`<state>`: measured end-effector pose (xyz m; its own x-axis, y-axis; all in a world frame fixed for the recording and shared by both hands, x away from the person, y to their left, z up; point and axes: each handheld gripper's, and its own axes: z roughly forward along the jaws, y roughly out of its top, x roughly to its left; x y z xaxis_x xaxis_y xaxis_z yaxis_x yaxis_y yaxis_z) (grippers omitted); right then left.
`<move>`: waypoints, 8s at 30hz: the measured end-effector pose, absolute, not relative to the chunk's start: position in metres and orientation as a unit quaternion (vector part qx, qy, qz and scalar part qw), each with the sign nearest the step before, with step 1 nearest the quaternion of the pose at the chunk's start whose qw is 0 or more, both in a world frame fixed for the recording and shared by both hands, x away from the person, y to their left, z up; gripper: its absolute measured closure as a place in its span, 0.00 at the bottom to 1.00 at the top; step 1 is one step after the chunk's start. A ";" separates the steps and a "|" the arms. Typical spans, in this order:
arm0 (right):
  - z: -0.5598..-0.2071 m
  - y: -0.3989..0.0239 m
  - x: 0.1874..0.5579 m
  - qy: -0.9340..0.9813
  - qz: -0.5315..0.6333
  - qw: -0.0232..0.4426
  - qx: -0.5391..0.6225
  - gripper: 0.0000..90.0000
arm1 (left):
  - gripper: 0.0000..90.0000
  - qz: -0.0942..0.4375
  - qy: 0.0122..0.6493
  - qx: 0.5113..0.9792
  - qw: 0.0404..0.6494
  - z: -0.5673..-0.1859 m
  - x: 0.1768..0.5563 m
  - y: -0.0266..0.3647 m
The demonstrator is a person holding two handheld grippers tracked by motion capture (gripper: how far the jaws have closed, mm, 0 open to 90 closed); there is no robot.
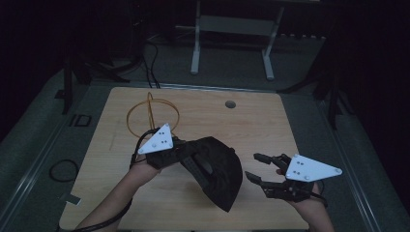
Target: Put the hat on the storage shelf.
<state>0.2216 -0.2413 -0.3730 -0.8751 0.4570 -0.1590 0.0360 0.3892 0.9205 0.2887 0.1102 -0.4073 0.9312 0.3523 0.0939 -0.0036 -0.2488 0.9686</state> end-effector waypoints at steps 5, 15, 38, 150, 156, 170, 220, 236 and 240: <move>-0.369 -0.224 0.222 0.821 0.525 0.193 0.115 0.48 | 0.99 0.084 0.071 0.771 0.628 -0.409 0.294 0.116; -0.364 -0.196 0.217 0.838 0.508 0.189 0.056 0.49 | 0.99 0.056 0.003 0.754 0.655 -0.403 0.292 0.112; -0.362 -0.203 0.220 0.811 0.544 0.184 0.112 0.99 | 0.98 0.099 0.031 0.770 0.630 -0.401 0.294 0.107; -0.346 0.023 0.385 0.822 0.523 0.131 0.180 0.77 | 0.03 0.271 0.429 0.702 0.500 -0.553 0.203 0.257; -0.348 0.026 0.384 0.824 0.519 0.138 0.182 0.70 | 0.03 0.267 0.426 0.705 0.500 -0.554 0.202 0.255; -0.346 0.021 0.380 0.827 0.517 0.137 0.174 0.58 | 0.03 0.264 0.428 0.703 0.503 -0.555 0.202 0.255; -0.436 -0.079 0.336 0.818 0.541 0.100 0.166 0.15 | 0.03 0.257 0.426 0.707 0.502 -0.556 0.202 0.248; -0.493 -0.109 0.321 0.838 0.513 0.087 0.164 0.16 | 0.03 0.257 0.424 0.709 0.502 -0.558 0.202 0.248; -0.505 -0.120 0.317 0.838 0.515 0.083 0.161 0.15 | 0.03 0.253 0.423 0.711 0.502 -0.560 0.203 0.248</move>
